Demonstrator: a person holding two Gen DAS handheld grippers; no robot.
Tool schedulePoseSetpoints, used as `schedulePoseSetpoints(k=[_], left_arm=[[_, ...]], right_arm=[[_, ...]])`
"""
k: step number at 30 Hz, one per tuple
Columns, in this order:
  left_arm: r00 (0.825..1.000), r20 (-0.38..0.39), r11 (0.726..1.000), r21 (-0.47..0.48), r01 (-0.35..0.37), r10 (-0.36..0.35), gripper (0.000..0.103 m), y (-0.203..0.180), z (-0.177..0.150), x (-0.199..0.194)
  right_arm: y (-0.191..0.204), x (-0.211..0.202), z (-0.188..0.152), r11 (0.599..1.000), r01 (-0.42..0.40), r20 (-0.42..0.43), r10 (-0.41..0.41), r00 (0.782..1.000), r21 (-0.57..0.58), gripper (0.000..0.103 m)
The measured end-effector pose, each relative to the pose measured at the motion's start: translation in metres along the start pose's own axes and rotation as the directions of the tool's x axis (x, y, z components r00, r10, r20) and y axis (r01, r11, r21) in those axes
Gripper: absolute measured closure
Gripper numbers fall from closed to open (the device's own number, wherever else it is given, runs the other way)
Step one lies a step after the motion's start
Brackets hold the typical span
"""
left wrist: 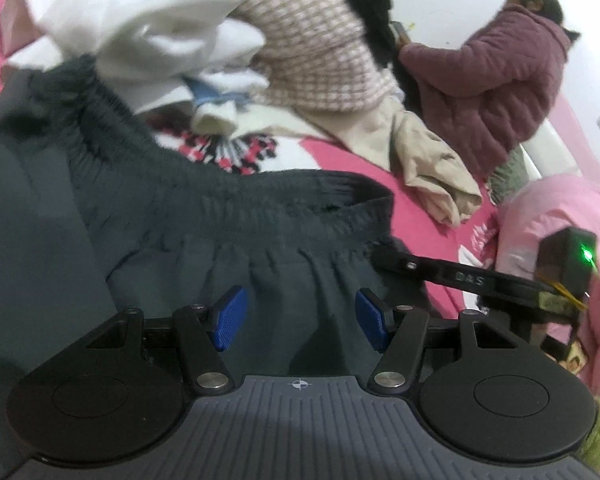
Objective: Fold clothes
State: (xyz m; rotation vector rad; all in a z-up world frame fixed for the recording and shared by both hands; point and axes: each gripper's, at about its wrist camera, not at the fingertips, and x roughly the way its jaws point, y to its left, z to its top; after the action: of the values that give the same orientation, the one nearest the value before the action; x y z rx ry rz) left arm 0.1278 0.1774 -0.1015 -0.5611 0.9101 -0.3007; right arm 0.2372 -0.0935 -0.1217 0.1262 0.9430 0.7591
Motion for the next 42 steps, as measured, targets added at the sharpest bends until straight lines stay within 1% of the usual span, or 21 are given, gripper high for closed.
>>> schedulePoseSetpoints(k=[2, 4, 7, 8, 11, 14, 21, 24, 25, 26, 28, 31, 32, 34, 35, 36, 37, 38, 39, 41, 42], left_arm=[[1.0, 0.005, 0.999, -0.035, 0.013, -0.013, 0.043, 0.006, -0.002, -0.002], [0.999, 0.022, 0.996, -0.075, 0.048, -0.046, 0.043, 0.011, -0.002, -0.011], [0.993, 0.063, 0.986, -0.127, 0.11, -0.103, 0.043, 0.016, 0.001, -0.029], [0.99, 0.077, 0.982, -0.134, 0.131, -0.121, 0.042, 0.016, 0.002, -0.036], [0.978, 0.107, 0.974, -0.123, 0.189, -0.176, 0.035, 0.011, 0.004, -0.054], [0.971, 0.099, 0.968, -0.105, 0.226, -0.216, 0.032, 0.002, 0.003, -0.058], [0.96, 0.045, 0.952, -0.124, 0.28, -0.276, 0.025, -0.012, -0.004, -0.041], [0.959, 0.026, 0.954, -0.103, 0.282, -0.281, 0.023, -0.02, -0.007, -0.033], [0.962, 0.032, 0.957, -0.098, 0.274, -0.272, 0.023, -0.022, -0.008, -0.032], [0.964, 0.039, 0.959, -0.103, 0.265, -0.263, 0.023, -0.021, -0.008, -0.032], [0.965, 0.053, 0.955, -0.144, 0.261, -0.256, 0.024, -0.015, -0.008, -0.031], [0.966, 0.054, 0.944, -0.205, 0.258, -0.252, 0.028, -0.006, -0.009, -0.03], [0.966, 0.046, 0.941, -0.217, 0.258, -0.254, 0.032, -0.003, -0.011, -0.029], [0.966, 0.032, 0.938, -0.235, 0.256, -0.256, 0.042, 0.001, -0.016, -0.028], [0.968, 0.026, 0.939, -0.234, 0.25, -0.251, 0.049, 0.002, -0.019, -0.029], [0.969, 0.023, 0.942, -0.232, 0.244, -0.245, 0.061, 0.003, -0.021, -0.03], [0.972, 0.023, 0.947, -0.223, 0.232, -0.233, 0.067, 0.004, -0.024, -0.032], [0.975, 0.019, 0.951, -0.218, 0.219, -0.221, 0.082, 0.005, -0.026, -0.034], [0.978, 0.017, 0.953, -0.222, 0.209, -0.21, 0.085, 0.008, -0.029, -0.037], [0.981, 0.031, 0.956, -0.219, 0.196, -0.194, 0.091, 0.011, -0.034, -0.045], [0.982, 0.043, 0.961, -0.204, 0.186, -0.181, 0.091, 0.011, -0.037, -0.05]], right_arm=[[0.004, -0.009, -0.002, 1.0, -0.031, 0.02, 0.031, 0.999, 0.0, 0.099], [0.01, -0.019, -0.004, 0.998, -0.058, 0.042, 0.059, 0.997, -0.009, 0.099], [0.03, -0.035, -0.008, 0.994, -0.085, 0.069, 0.09, 0.994, -0.07, 0.099], [0.04, -0.04, -0.011, 0.99, -0.083, 0.075, 0.091, 0.993, -0.111, 0.099], [0.067, -0.051, -0.021, 0.973, -0.067, 0.082, 0.087, 0.993, -0.22, 0.099], [0.09, -0.055, -0.032, 0.952, -0.051, 0.082, 0.08, 0.993, -0.302, 0.099], [0.12, -0.051, -0.065, 0.921, -0.023, 0.055, 0.048, 0.997, -0.389, 0.099], [0.127, -0.05, -0.072, 0.925, -0.024, 0.055, 0.049, 0.997, -0.378, 0.099], [0.129, -0.052, -0.074, 0.927, -0.03, 0.057, 0.055, 0.997, -0.373, 0.099], [0.131, -0.053, -0.077, 0.93, -0.036, 0.059, 0.062, 0.996, -0.367, 0.099], [0.137, -0.056, -0.082, 0.929, -0.048, 0.062, 0.076, 0.995, -0.366, 0.099], [0.15, -0.064, -0.093, 0.923, -0.068, 0.061, 0.098, 0.993, -0.379, 0.099], [0.155, -0.066, -0.098, 0.919, -0.072, 0.062, 0.104, 0.993, -0.388, 0.099], [0.165, -0.07, -0.108, 0.906, -0.068, 0.066, 0.105, 0.992, -0.418, 0.099], [0.169, -0.071, -0.112, 0.902, -0.064, 0.067, 0.102, 0.992, -0.427, 0.099], [0.172, -0.072, -0.116, 0.897, -0.058, 0.067, 0.096, 0.993, -0.438, 0.099], [0.175, -0.074, -0.12, 0.894, -0.052, 0.066, 0.091, 0.994, -0.445, 0.099], [0.177, -0.077, -0.124, 0.893, -0.048, 0.065, 0.086, 0.994, -0.447, 0.098], [0.178, -0.08, -0.126, 0.894, -0.048, 0.061, 0.084, 0.995, -0.446, 0.096], [0.172, -0.091, -0.127, 0.907, -0.076, 0.048, 0.106, 0.993, -0.415, 0.093], [0.168, -0.098, -0.126, 0.914, -0.093, 0.043, 0.12, 0.992, -0.396, 0.093]])
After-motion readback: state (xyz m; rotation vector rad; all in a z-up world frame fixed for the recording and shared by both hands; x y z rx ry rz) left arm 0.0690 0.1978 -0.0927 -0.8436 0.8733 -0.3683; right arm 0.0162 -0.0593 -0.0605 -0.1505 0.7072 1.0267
